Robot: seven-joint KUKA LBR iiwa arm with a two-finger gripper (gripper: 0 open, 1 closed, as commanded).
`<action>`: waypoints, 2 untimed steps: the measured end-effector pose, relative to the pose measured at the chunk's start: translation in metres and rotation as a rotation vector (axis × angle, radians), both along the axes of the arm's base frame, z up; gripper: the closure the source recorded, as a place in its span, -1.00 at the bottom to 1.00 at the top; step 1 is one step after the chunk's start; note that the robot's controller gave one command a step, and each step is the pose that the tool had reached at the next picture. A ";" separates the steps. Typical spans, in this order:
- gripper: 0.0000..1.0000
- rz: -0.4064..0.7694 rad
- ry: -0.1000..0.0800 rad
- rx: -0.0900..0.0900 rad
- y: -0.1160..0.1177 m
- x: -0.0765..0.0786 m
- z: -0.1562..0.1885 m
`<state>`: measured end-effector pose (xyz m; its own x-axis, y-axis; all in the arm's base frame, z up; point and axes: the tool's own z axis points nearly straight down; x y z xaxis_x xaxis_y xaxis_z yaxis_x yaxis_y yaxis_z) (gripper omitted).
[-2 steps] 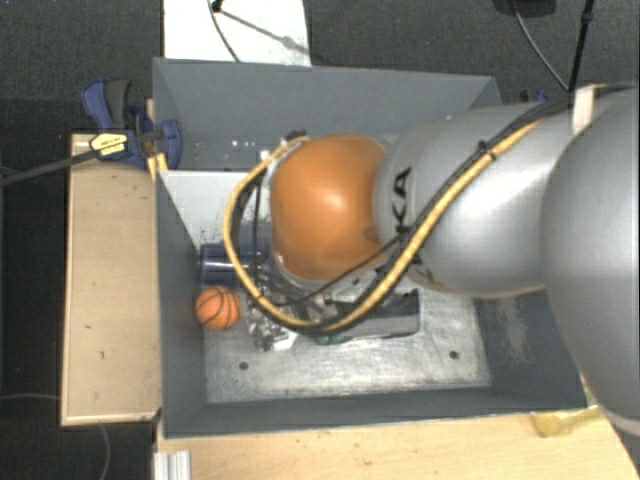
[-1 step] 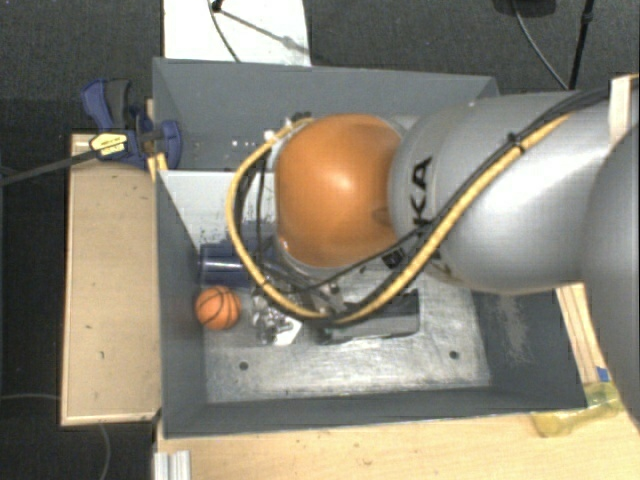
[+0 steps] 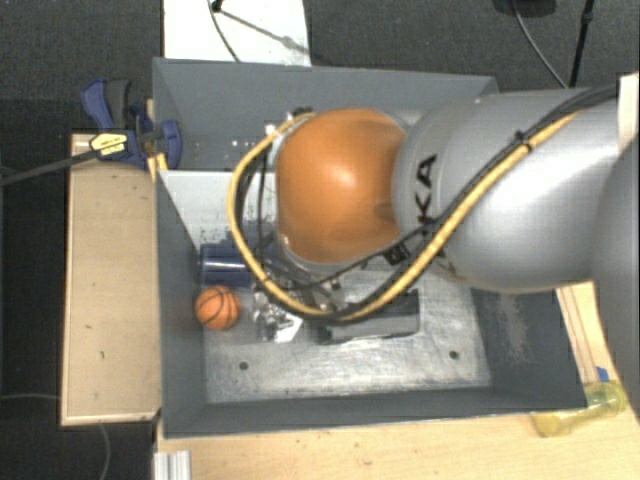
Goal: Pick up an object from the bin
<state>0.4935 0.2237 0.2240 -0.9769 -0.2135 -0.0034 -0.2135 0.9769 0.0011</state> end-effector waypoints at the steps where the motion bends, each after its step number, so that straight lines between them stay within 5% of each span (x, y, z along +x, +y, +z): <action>1: 1.00 0.006 0.006 -0.003 0.007 0.003 0.045; 2: -1.00 -0.045 -0.002 0.001 0.016 -0.004 -0.070</action>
Offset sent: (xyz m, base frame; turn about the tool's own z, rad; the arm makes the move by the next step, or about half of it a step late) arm -0.0061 0.0163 -0.0762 0.0498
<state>0.4896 0.2396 0.1539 -0.9856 -0.1691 -0.0055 -0.1692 0.9856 0.0021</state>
